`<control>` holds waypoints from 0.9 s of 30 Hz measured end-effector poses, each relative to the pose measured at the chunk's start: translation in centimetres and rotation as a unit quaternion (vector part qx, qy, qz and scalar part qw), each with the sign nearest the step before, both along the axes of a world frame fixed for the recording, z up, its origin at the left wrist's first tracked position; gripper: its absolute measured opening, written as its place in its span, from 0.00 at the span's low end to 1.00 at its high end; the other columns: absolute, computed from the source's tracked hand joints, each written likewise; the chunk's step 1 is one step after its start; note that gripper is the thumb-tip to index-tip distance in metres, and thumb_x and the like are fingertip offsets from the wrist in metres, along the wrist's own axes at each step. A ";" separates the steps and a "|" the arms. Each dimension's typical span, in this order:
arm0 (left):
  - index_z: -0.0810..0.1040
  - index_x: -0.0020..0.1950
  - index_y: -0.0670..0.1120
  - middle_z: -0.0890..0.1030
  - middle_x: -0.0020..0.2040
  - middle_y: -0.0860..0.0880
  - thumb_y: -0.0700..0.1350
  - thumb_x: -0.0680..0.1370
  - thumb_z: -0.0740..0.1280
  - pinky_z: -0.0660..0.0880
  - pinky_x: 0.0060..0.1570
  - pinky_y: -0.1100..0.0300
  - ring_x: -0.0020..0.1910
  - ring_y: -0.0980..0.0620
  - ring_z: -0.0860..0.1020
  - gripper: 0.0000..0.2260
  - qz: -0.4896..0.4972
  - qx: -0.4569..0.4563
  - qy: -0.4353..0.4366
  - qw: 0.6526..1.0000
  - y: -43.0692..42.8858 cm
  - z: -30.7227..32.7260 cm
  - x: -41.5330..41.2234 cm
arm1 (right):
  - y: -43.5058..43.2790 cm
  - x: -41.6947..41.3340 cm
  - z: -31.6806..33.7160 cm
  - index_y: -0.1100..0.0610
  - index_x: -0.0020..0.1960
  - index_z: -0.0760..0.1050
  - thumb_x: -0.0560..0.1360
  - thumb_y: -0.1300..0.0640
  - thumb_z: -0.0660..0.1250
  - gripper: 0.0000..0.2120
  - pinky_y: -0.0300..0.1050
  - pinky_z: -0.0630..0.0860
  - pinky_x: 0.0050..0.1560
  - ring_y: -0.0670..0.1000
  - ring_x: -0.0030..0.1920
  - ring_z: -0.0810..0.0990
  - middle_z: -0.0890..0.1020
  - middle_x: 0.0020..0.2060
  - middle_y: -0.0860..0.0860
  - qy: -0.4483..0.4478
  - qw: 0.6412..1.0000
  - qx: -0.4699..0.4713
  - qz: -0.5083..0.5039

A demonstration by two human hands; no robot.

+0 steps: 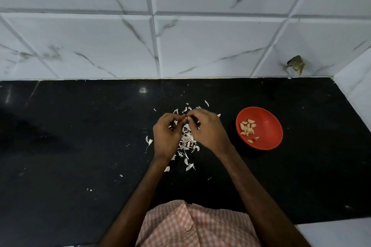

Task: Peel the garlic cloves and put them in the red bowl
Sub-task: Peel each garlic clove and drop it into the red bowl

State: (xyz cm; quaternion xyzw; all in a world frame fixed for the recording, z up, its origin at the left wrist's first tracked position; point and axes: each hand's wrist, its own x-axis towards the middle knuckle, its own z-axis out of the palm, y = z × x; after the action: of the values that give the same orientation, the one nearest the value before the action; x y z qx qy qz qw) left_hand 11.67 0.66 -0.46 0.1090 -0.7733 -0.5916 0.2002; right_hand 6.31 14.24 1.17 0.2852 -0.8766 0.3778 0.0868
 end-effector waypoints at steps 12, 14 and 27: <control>0.86 0.47 0.45 0.87 0.44 0.52 0.37 0.76 0.74 0.81 0.52 0.50 0.47 0.51 0.85 0.04 -0.006 0.092 -0.043 0.995 0.2 0.3 -0.1 | 0.4 0.0 -0.5 0.62 0.48 0.79 0.75 0.63 0.68 0.03 0.54 0.80 0.40 0.52 0.40 0.81 0.82 0.41 0.53 -0.042 0.998 -0.034 0.010; 0.86 0.47 0.46 0.87 0.44 0.52 0.37 0.76 0.73 0.80 0.48 0.52 0.46 0.52 0.84 0.05 -0.004 0.108 -0.041 0.993 0.2 0.3 -0.1 | 0.3 0.0 -0.3 0.62 0.48 0.79 0.75 0.65 0.69 0.02 0.50 0.80 0.41 0.49 0.40 0.81 0.83 0.41 0.51 -0.063 0.996 -0.058 0.004; 0.85 0.50 0.45 0.86 0.46 0.51 0.39 0.78 0.73 0.80 0.53 0.46 0.49 0.50 0.84 0.03 -0.010 0.079 -0.011 0.997 0.1 0.3 0.2 | -0.4 0.5 0.2 0.59 0.45 0.81 0.76 0.63 0.69 0.02 0.60 0.82 0.40 0.51 0.36 0.83 0.82 0.35 0.46 -0.193 0.965 -0.168 -0.060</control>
State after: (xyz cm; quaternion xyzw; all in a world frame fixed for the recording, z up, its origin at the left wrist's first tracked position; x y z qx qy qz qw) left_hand 11.82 0.73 -0.12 0.1231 -0.7272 -0.6518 0.1765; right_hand 6.79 13.87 1.38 0.1347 -0.8164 0.5613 -0.0150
